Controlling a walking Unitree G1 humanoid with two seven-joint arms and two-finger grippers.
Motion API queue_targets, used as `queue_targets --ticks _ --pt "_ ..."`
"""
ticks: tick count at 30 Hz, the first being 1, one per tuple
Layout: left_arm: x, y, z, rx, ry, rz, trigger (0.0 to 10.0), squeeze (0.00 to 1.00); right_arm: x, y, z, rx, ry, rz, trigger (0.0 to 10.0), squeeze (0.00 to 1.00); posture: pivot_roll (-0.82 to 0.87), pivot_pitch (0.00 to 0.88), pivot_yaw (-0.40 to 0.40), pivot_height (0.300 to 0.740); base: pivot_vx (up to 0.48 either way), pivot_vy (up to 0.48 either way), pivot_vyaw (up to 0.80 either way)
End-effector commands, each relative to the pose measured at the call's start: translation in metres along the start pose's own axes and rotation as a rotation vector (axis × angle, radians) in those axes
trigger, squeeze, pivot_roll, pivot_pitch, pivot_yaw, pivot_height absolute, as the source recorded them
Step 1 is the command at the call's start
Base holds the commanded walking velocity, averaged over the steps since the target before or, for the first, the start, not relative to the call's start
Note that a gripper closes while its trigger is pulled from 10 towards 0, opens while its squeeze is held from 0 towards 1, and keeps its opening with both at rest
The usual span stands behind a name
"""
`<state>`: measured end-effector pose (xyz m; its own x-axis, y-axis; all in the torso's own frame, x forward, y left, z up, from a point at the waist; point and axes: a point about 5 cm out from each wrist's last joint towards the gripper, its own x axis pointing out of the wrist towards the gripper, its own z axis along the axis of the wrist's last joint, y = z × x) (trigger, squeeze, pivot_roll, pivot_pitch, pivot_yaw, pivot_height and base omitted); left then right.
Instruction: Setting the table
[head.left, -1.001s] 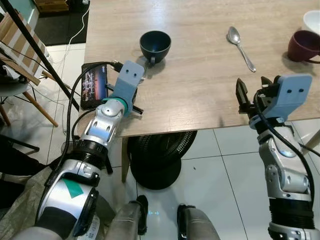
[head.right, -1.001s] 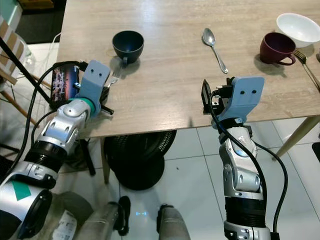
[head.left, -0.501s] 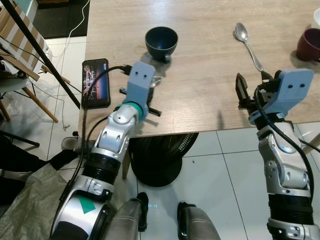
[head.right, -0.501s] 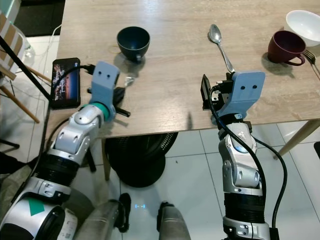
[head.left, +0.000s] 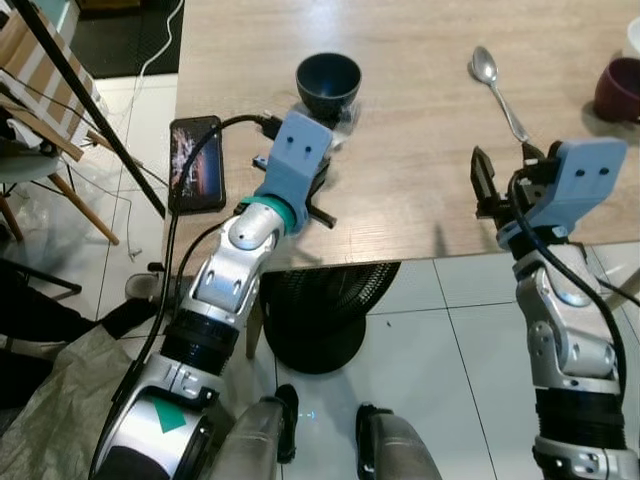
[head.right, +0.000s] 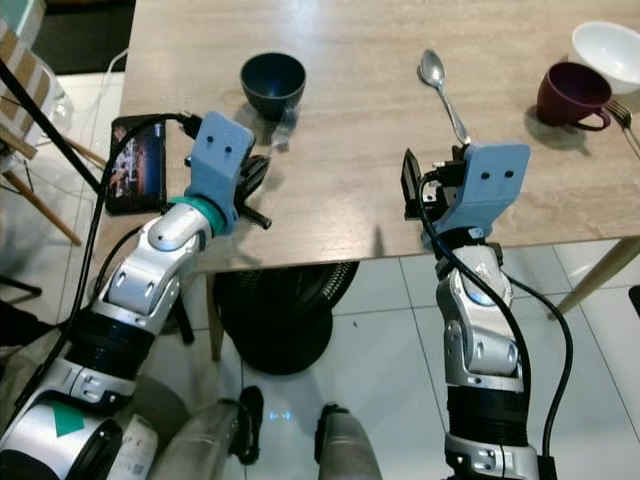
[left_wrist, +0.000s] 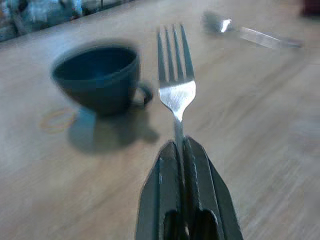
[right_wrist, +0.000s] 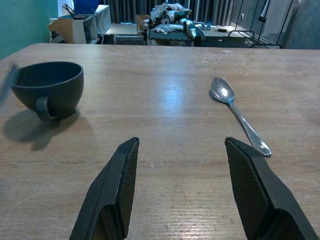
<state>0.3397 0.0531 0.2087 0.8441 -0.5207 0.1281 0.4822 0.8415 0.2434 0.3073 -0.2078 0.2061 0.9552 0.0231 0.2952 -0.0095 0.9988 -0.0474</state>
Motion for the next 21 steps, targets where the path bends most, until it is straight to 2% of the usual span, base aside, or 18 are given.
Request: queue_targets --ticks 1,2,3,5,7,8,10,12,14,16,18,21 --pt "-0.002 -0.003 0.003 0.020 -0.022 -0.018 10.0 0.00 -0.003 -0.002 -0.003 0.013 0.010 -0.010 10.0 0.00 -0.04 0.142 0.092 0.740 0.000 0.000 0.00" --pt "-0.002 -0.003 0.003 0.020 -0.022 -0.018 10.0 0.00 -0.003 -0.002 -0.003 0.013 0.010 -0.010 10.0 0.00 -0.04 0.142 0.092 0.740 0.000 0.000 0.00" --pt "-0.005 -0.004 0.012 0.038 -0.073 -0.031 10.0 0.00 -0.003 -0.002 -0.003 0.014 0.010 -0.009 10.0 0.00 -0.04 0.141 0.088 0.740 0.000 0.000 0.00" --pt "-0.007 -0.003 0.018 0.055 -0.107 -0.035 10.0 0.00 -0.002 -0.001 -0.003 0.018 0.008 -0.006 10.0 0.00 -0.04 0.139 0.086 0.740 0.000 0.000 0.00" --pt "-0.007 -0.003 0.018 0.055 -0.107 -0.035 10.0 0.00 -0.002 -0.001 -0.003 0.018 0.008 -0.006 10.0 0.00 -0.04 0.139 0.086 0.740 0.000 0.000 0.00" --pt "-0.007 0.001 0.023 0.094 -0.138 -0.037 10.0 0.00 -0.001 0.004 -0.002 0.064 0.007 0.006 10.0 0.00 -0.04 0.136 0.081 0.740 0.000 0.000 0.00" --pt "-0.003 0.009 0.028 0.147 -0.175 -0.054 10.0 0.00 -0.001 0.017 0.001 0.234 0.013 0.050 10.0 0.00 -0.03 0.136 0.075 0.740 0.000 0.000 0.00" --pt "-0.003 0.009 0.028 0.147 -0.175 -0.054 10.0 0.00 -0.001 0.017 0.001 0.234 0.013 0.050 10.0 0.00 -0.03 0.136 0.075 0.740 0.000 0.000 0.00" --pt "0.003 0.009 0.038 0.188 -0.240 -0.090 10.0 0.00 -0.002 0.033 0.006 0.483 0.020 0.131 10.0 0.00 -0.03 0.135 0.073 0.740 0.000 0.000 0.00" --pt "0.003 0.009 0.038 0.188 -0.240 -0.090 10.0 0.00 -0.002 0.033 0.006 0.483 0.020 0.131 10.0 0.00 -0.03 0.135 0.073 0.740 0.000 0.000 0.00" --pt "0.007 0.004 0.049 0.202 -0.295 -0.113 10.0 0.00 -0.005 0.042 0.013 0.615 0.004 0.188 10.0 0.00 -0.04 0.133 0.074 0.740 0.000 0.000 0.00" --pt "0.008 0.002 0.055 0.196 -0.318 -0.122 10.0 0.00 -0.006 0.042 0.016 0.642 -0.011 0.195 10.0 0.00 -0.04 0.130 0.074 0.740 0.000 0.000 0.00"
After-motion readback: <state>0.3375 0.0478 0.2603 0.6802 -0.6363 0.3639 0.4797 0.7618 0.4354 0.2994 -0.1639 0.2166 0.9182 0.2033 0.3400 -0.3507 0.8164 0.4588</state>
